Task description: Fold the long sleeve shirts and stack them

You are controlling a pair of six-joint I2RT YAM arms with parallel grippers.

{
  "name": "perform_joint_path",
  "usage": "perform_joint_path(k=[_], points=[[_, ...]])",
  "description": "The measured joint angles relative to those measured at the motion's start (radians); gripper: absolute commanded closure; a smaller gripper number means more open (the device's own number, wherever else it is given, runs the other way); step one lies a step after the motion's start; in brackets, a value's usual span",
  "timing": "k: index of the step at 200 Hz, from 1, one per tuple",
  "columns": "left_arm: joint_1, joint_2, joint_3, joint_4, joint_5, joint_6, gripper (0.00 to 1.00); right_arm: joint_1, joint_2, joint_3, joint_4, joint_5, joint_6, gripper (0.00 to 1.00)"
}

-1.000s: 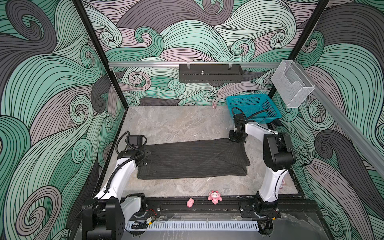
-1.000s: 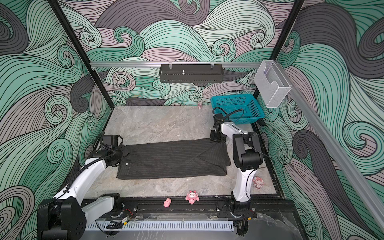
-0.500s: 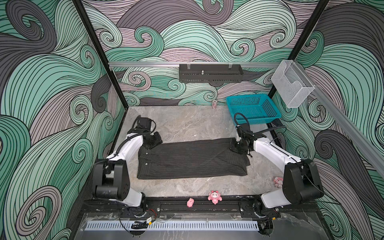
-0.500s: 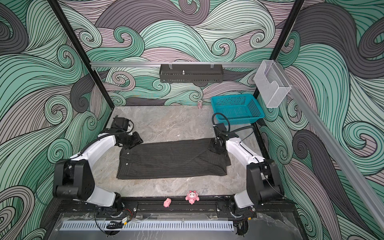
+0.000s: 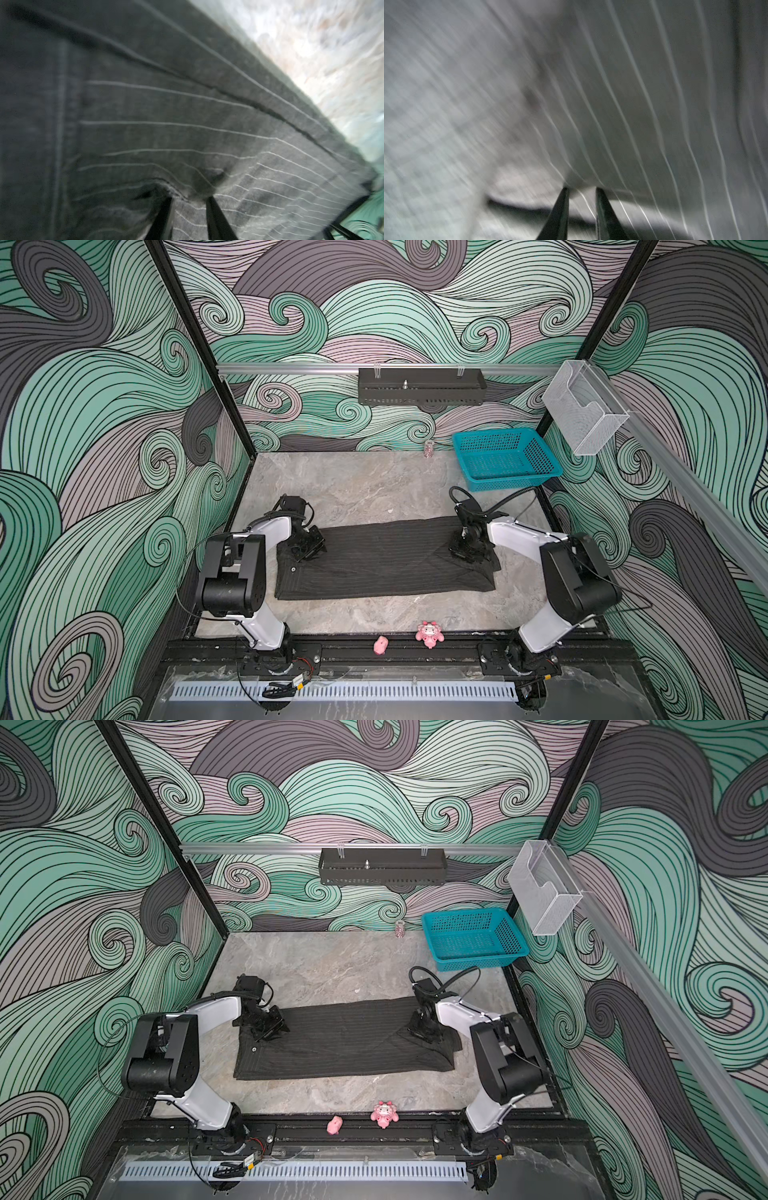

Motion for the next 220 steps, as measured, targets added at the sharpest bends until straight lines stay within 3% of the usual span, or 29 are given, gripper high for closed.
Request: perform_joint_path(k=[99, 148, 185, 220], points=[[0.035, -0.111, -0.173, 0.148, 0.094, -0.124, 0.73, 0.034, 0.573, 0.820, -0.083, -0.050, -0.307, 0.79], [-0.042, -0.227, -0.278, 0.169, 0.134, -0.214, 0.77, 0.061, 0.767, 1.176, -0.171, -0.075, -0.471, 0.69], [-0.106, -0.381, -0.251, -0.011, 0.099, -0.248, 0.51, 0.068, 0.753, 1.298, -0.239, -0.062, -0.482, 0.56], [-0.105, -0.478, -0.023, -0.100, -0.018, -0.171, 0.44, 0.067, 0.516, 1.122, -0.266, -0.024, -0.378, 0.48]])
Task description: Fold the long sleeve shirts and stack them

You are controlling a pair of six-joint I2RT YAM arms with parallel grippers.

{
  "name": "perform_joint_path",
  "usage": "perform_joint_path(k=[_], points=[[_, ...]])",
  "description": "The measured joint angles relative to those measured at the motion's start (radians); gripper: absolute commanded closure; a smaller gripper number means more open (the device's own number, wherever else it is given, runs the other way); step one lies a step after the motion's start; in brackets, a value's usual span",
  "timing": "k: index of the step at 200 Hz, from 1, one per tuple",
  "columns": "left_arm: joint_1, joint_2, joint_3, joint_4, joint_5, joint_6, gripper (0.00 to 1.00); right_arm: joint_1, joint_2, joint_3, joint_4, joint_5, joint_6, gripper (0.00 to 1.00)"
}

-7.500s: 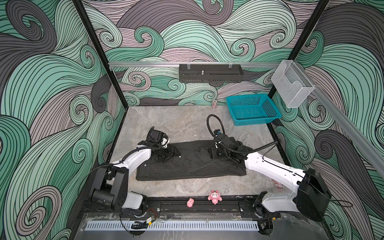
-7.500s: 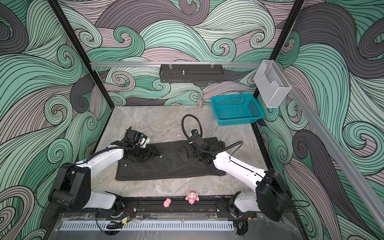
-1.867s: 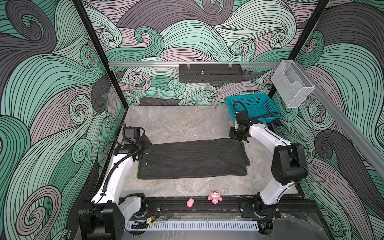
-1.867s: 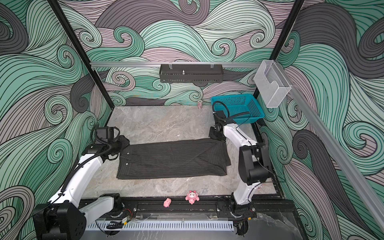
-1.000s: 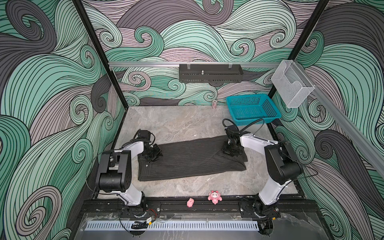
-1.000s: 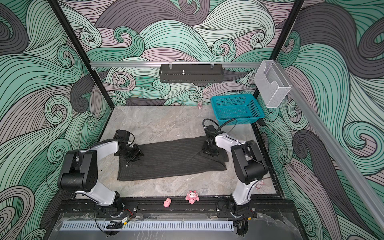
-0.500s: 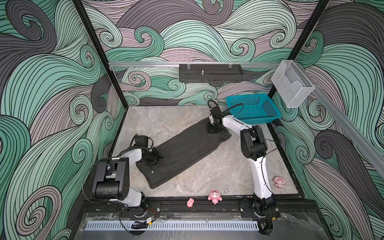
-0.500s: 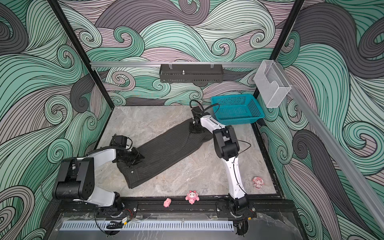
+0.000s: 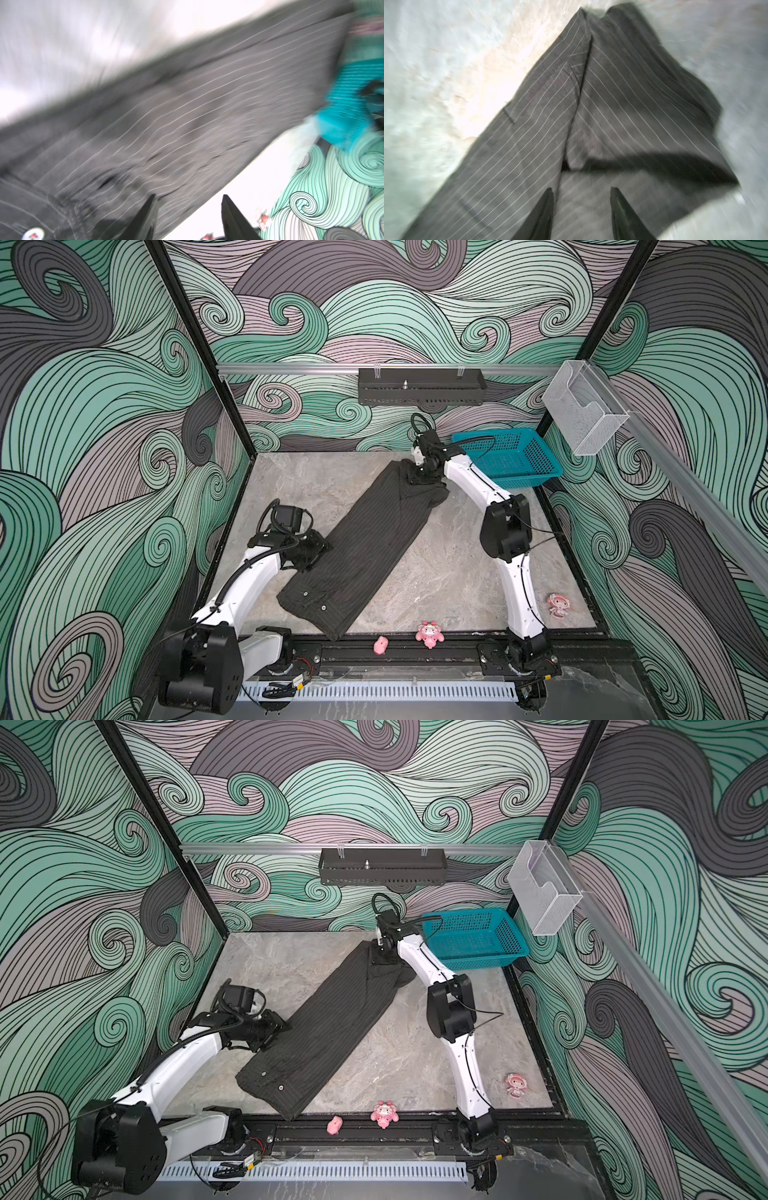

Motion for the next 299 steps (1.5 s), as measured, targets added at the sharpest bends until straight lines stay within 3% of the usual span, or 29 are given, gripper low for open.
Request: perform_joint_path(k=[19, 41, 66, 98, 134, 173, 201, 242, 269, 299], points=[[0.012, 0.039, 0.095, -0.019, -0.037, 0.063, 0.44, -0.007, -0.138, -0.129, -0.002, -0.002, 0.067, 0.42], [0.026, 0.204, 0.203, -0.089, -0.044, 0.142, 0.44, -0.018, -0.227, -0.287, 0.028, -0.030, 0.126, 0.29], [0.030, 0.372, 0.225, -0.127, -0.038, 0.209, 0.39, -0.036, -0.192, -0.418, 0.066, -0.093, 0.170, 0.25], [0.032, 0.403, 0.171, -0.185, -0.036, 0.259, 0.28, -0.066, -0.087, -0.490, 0.088, -0.140, 0.204, 0.22], [0.032, 0.450, 0.140, -0.187, -0.033, 0.289, 0.27, -0.082, -0.011, -0.367, 0.116, -0.172, 0.204, 0.25], [0.032, 0.492, 0.076, -0.174, 0.004, 0.287, 0.34, -0.082, 0.153, -0.119, 0.103, -0.210, 0.157, 0.32], [0.000, 0.499, 0.064, -0.148, 0.061, 0.249, 0.37, -0.074, 0.317, 0.163, 0.047, -0.227, 0.098, 0.34], [-0.127, 0.576, 0.082, -0.074, 0.233, 0.132, 0.42, -0.058, 0.555, 0.579, 0.000, -0.239, 0.034, 0.32], [-0.185, 0.617, 0.097, -0.002, 0.334, 0.046, 0.43, -0.049, 0.578, 0.614, 0.039, -0.241, 0.032, 0.29], [-0.233, 0.625, 0.099, 0.074, 0.368, -0.027, 0.40, -0.046, 0.578, 0.617, 0.094, -0.239, 0.031, 0.26]])
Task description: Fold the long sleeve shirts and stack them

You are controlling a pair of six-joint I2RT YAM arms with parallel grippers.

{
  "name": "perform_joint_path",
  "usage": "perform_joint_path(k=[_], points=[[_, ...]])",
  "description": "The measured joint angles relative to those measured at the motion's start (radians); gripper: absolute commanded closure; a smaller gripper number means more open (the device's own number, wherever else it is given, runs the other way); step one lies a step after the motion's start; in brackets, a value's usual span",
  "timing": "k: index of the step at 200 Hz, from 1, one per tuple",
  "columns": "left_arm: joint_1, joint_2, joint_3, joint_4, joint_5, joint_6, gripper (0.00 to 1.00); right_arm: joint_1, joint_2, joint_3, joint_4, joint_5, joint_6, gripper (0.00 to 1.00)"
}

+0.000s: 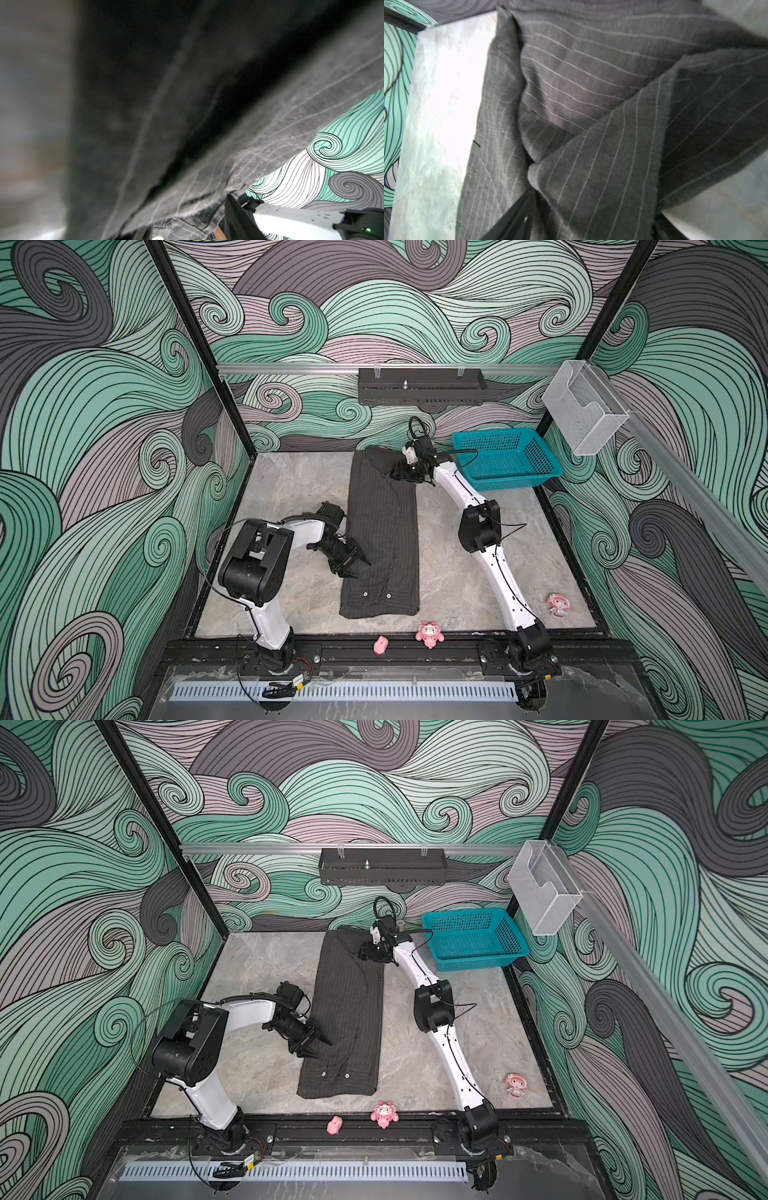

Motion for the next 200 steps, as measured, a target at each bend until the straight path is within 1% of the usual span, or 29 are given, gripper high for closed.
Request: perform_joint_path(k=[22, 35, 43, 60, 72, 86, 104, 125, 146, 166, 182, 200], points=[[-0.020, -0.039, -0.020, 0.039, -0.033, -0.026, 0.36, -0.006, -0.028, -0.031, 0.003, 0.018, 0.001, 0.23], [-0.031, -0.094, -0.034, 0.038, -0.095, -0.026, 0.34, -0.011, -0.095, -0.116, -0.004, 0.041, 0.003, 0.22], [-0.031, -0.139, -0.035, 0.021, -0.131, -0.022, 0.33, -0.014, -0.161, -0.192, -0.017, 0.060, 0.009, 0.22], [-0.030, -0.264, -0.032, -0.019, -0.211, -0.003, 0.33, -0.020, -0.341, -0.386, -0.029, 0.092, 0.028, 0.22], [-0.029, -0.385, -0.031, -0.061, -0.269, 0.014, 0.32, -0.024, -0.488, -0.525, -0.030, 0.111, 0.043, 0.23], [-0.029, -0.504, -0.030, -0.104, -0.315, 0.032, 0.32, -0.025, -0.671, -0.690, -0.017, 0.127, 0.065, 0.25], [-0.029, -0.620, -0.055, -0.143, -0.353, 0.045, 0.31, -0.007, -0.917, -0.935, 0.015, 0.138, 0.107, 0.26], [-0.029, -0.715, -0.159, -0.165, -0.359, 0.044, 0.31, 0.055, -1.162, -1.217, 0.058, 0.138, 0.180, 0.26], [-0.029, -0.791, -0.304, -0.173, -0.348, 0.022, 0.31, 0.161, -1.357, -1.514, 0.098, 0.143, 0.274, 0.27], [-0.030, -0.895, -0.421, -0.189, -0.334, -0.019, 0.31, 0.266, -1.496, -1.759, 0.121, 0.148, 0.381, 0.27], [-0.031, -0.979, -0.483, -0.190, -0.322, -0.054, 0.31, 0.332, -1.587, -1.906, 0.145, 0.159, 0.465, 0.27], [-0.032, -1.048, -0.539, -0.183, -0.307, -0.092, 0.37, 0.399, -1.666, -2.034, 0.190, 0.162, 0.562, 0.27]])
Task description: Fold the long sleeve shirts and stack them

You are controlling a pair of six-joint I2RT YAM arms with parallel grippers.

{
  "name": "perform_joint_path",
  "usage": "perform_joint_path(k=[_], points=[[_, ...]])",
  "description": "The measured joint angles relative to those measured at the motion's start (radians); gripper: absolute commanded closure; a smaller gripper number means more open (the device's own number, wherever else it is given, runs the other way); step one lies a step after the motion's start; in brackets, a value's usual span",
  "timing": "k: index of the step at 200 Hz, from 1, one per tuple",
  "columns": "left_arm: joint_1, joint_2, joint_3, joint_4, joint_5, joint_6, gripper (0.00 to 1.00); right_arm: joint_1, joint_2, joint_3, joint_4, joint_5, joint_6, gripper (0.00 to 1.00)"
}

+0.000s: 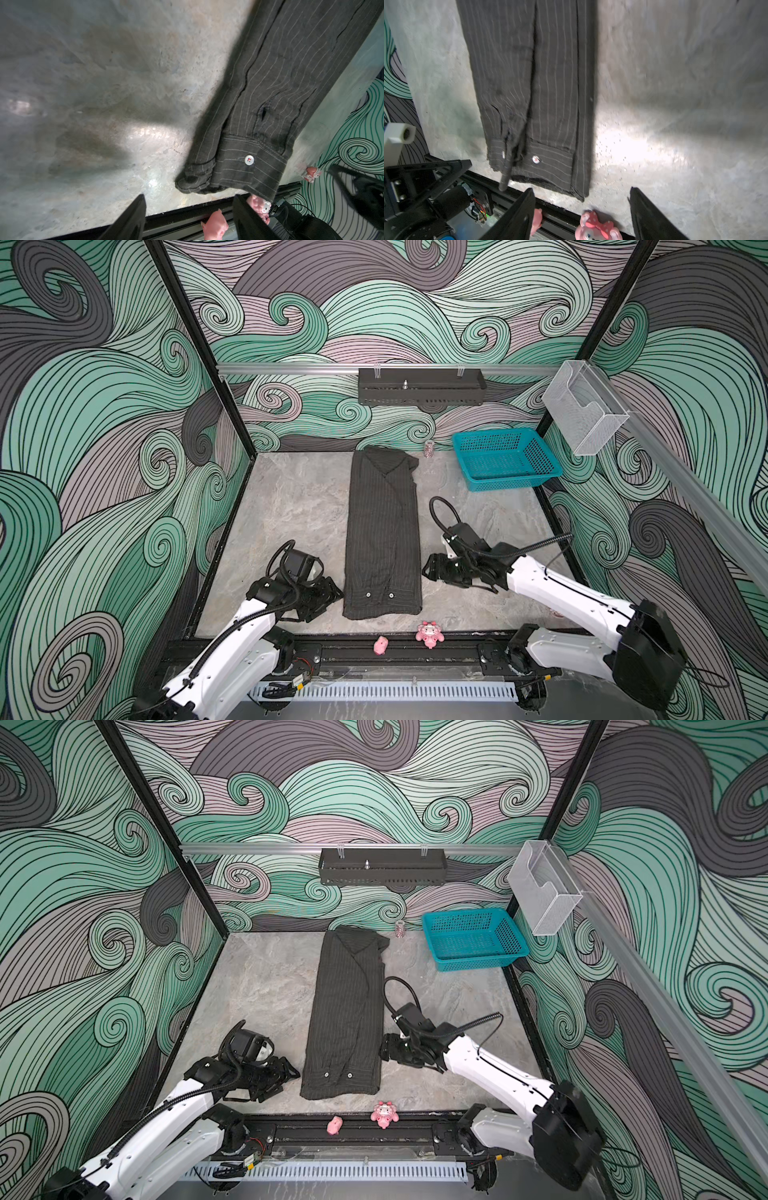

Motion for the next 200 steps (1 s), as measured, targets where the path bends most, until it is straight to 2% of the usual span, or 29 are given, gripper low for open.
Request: perform_joint_path(k=[43, 109, 131, 169, 200], points=[[-0.025, -0.032, -0.115, 0.077, 0.054, -0.080, 0.38, 0.093, -0.018, -0.184, 0.185, -0.015, 0.163, 0.27], [-0.061, 0.058, -0.150, 0.291, 0.107, -0.141, 0.41, 0.156, 0.068, -0.241, 0.397, -0.041, 0.283, 0.27], [-0.076, 0.087, -0.157, 0.350, 0.113, -0.152, 0.45, 0.172, 0.083, -0.248, 0.454, -0.049, 0.306, 0.29], [-0.086, 0.165, -0.157, 0.437, 0.121, -0.156, 0.54, 0.185, 0.117, -0.253, 0.512, -0.060, 0.323, 0.37], [-0.089, 0.249, -0.148, 0.504, 0.139, -0.151, 0.67, 0.188, 0.162, -0.249, 0.571, -0.080, 0.332, 0.45]])
